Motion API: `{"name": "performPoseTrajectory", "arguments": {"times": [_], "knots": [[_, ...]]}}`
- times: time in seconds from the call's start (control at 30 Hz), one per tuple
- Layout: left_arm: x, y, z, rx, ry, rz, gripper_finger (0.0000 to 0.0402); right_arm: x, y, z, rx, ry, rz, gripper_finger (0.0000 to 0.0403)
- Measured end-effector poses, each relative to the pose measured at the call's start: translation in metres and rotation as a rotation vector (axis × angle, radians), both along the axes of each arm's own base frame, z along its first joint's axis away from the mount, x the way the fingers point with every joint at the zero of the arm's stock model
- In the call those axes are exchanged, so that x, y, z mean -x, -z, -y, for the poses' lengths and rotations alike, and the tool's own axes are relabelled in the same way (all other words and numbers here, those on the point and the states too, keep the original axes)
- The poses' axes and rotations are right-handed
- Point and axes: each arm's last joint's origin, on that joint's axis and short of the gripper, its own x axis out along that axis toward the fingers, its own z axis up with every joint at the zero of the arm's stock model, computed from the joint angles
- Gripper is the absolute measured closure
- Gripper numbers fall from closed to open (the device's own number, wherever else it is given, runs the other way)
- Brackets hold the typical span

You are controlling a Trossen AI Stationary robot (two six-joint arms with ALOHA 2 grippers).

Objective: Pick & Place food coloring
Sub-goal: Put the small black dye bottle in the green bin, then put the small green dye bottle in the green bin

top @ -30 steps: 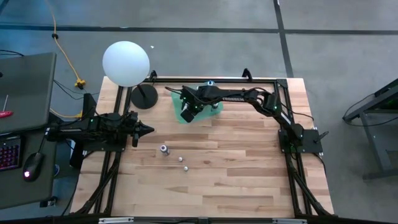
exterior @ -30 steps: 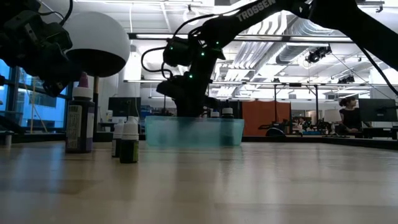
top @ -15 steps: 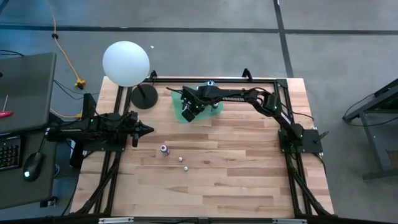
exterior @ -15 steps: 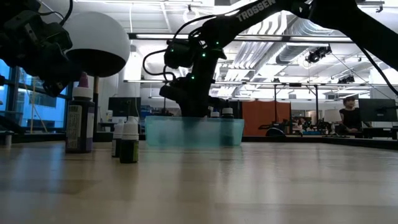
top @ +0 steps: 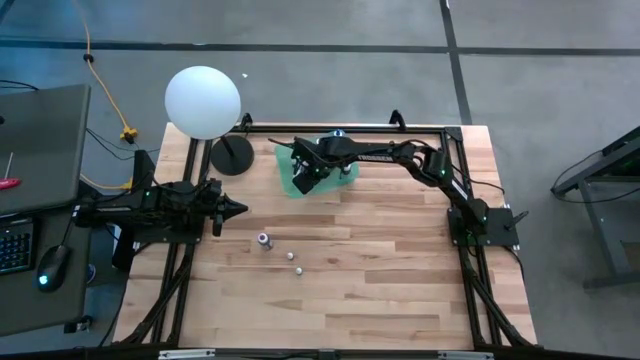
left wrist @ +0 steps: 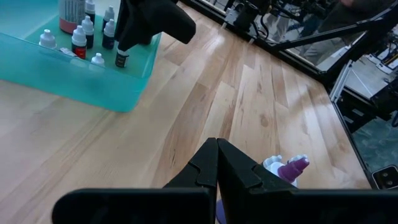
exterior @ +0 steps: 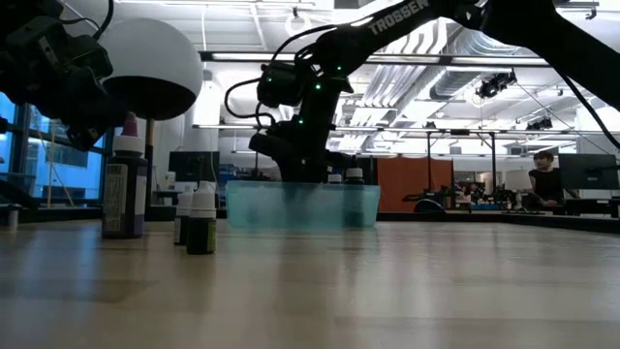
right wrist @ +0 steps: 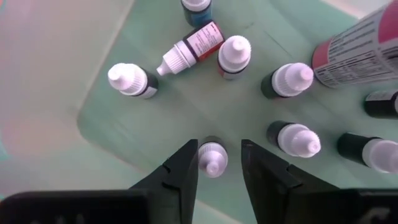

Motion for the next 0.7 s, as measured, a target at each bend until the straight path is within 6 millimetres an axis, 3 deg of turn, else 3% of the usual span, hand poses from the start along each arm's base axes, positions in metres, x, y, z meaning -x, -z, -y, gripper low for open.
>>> {"name": "performPoseTrajectory", "arguments": {"times": [0.33, 0.7], "knots": [[0.000, 0.000, 0.000, 0.000, 0.000, 0.000, 0.0401, -0.005, -0.017, 0.002, 0.029, -0.045, 0.033, 0.0257], [0.000, 0.000, 0.000, 0.000, 0.000, 0.000, 0.0401, -0.010, -0.080, 0.001, 0.057, -0.146, 0.106, 0.0251]]}}
